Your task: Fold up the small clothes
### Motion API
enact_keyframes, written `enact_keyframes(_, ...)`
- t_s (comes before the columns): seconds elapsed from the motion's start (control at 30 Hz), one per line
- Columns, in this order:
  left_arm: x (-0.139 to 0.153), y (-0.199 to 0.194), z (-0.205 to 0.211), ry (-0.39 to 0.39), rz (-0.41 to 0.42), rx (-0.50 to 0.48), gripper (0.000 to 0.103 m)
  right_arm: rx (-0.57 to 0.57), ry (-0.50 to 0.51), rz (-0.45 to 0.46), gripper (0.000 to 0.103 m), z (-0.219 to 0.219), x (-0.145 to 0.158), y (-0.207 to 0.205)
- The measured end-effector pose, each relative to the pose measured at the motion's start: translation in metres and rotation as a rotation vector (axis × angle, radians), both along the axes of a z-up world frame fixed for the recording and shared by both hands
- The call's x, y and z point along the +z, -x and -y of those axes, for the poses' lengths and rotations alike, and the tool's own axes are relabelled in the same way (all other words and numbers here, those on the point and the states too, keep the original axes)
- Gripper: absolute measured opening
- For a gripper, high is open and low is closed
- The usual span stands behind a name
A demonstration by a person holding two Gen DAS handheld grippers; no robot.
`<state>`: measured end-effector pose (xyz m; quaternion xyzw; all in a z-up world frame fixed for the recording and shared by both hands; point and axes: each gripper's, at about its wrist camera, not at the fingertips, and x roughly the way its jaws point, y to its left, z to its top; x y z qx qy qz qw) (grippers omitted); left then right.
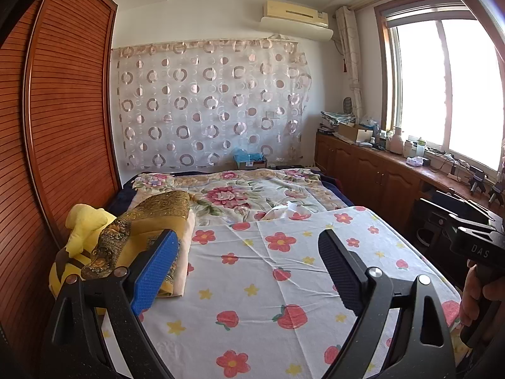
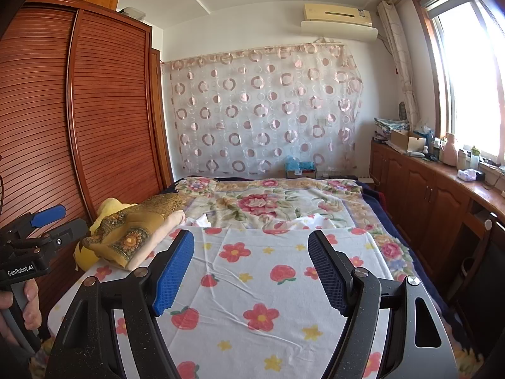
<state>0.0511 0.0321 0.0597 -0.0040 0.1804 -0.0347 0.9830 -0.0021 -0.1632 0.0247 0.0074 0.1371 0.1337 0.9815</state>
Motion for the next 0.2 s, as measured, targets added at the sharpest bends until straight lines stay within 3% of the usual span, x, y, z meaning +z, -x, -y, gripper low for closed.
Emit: enact_keyframes(0.2,0.0001,-0.0001,-0.0002,-0.001,0.001,-0.001,0.091,0.001,-0.001,0.001,0.076,0.0009,0.0004,-0.0001)
